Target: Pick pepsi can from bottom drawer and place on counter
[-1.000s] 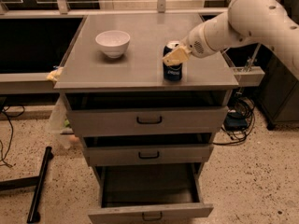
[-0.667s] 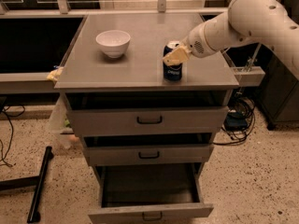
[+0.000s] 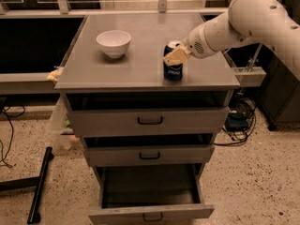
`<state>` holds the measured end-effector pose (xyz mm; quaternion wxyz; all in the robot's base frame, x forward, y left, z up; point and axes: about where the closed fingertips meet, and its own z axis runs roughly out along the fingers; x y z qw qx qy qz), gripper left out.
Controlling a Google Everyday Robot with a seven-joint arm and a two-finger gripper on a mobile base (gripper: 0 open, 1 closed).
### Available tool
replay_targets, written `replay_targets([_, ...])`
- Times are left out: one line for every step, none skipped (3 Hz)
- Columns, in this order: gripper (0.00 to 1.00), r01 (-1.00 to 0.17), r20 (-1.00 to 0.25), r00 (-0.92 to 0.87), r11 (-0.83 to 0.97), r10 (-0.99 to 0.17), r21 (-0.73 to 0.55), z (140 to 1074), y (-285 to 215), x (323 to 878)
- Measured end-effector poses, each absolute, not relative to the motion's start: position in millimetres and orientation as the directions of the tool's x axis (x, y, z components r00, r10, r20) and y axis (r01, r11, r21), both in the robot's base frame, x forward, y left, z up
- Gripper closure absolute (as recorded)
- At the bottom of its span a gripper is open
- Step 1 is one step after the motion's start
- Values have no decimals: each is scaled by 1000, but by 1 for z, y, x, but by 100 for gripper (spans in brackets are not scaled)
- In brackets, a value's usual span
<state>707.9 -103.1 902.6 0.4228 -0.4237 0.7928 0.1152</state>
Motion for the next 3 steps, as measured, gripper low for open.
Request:
replay_targets([14, -769, -768, -283, 614, -574, -176, 903, -103, 708])
replay_targets([0, -770, -768, -283, 614, -574, -175, 902, -103, 708])
replay_targets([0, -770, -768, -283, 614, -574, -175, 902, -103, 708])
